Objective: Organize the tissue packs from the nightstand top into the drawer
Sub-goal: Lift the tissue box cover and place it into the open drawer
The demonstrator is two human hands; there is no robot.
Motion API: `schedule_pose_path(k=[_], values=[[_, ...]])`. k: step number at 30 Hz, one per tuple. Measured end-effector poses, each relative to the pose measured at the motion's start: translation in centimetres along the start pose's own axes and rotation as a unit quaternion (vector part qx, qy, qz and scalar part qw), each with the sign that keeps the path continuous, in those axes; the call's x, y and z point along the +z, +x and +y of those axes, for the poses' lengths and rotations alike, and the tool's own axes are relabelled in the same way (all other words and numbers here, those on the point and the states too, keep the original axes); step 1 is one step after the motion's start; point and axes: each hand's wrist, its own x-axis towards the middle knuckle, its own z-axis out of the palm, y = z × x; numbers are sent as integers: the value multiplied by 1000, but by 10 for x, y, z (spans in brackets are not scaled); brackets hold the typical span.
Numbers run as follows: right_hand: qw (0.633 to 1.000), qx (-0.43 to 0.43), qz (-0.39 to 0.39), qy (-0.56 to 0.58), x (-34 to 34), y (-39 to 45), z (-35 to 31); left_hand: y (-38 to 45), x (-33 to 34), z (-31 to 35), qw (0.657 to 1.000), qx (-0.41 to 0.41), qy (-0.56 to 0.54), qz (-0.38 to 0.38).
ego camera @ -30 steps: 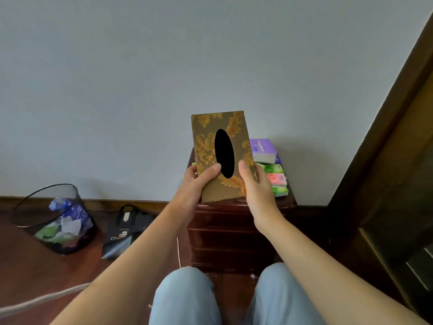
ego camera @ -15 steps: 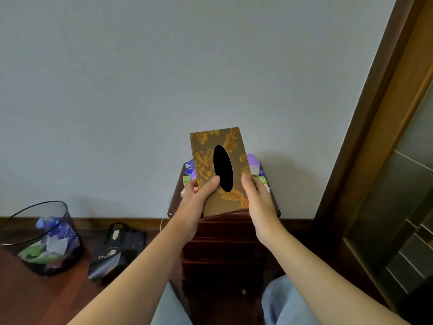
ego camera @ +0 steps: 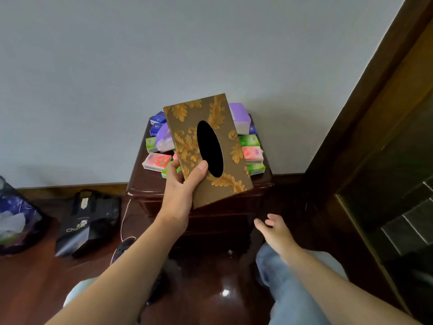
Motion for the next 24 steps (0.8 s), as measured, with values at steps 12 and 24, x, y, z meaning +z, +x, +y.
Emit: schedule_pose_path(k=[12,24], values=[[996,-26,15,-86,30,97,22,33,-8,-22,1000,1,11,-18],[955,-39,-9,-294,12,96,24,27,-8,-34,999,-34,-22,8]])
